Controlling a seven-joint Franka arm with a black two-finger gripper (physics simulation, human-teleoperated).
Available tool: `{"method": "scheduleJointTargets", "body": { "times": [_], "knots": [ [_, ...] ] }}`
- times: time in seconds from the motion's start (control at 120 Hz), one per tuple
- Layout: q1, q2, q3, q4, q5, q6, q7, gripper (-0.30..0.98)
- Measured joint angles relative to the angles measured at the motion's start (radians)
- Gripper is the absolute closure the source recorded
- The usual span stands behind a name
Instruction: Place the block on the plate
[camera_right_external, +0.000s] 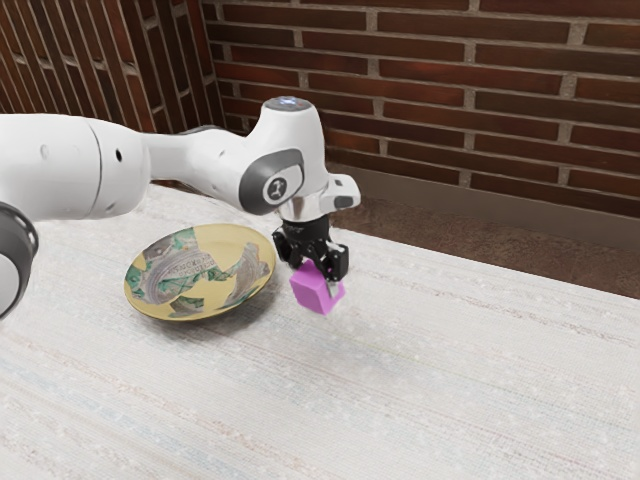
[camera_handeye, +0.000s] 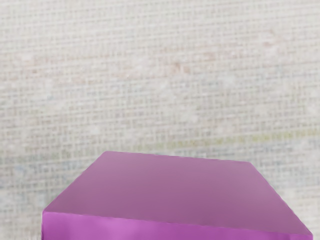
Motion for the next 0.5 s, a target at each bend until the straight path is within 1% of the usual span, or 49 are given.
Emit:
{"method": "scheduleJointTargets", "body": {
  "times": [0.1, 0.225, 0.417, 0.5],
  "knots": [
    [0.104, -0.07, 0.006, -0.01, 0.007, -0.038, -0.002, 0.36],
    [0.23, -0.085, 0.009, -0.014, 0.011, -0.078, -0.003, 0.36],
    [0.327, -0.025, 0.04, -0.006, 0.012, -0.099, -0.003, 0.35],
    [0.351, 0.009, 0.048, -0.001, 0.011, -0.093, -0.003, 0.34]
  ]
}}
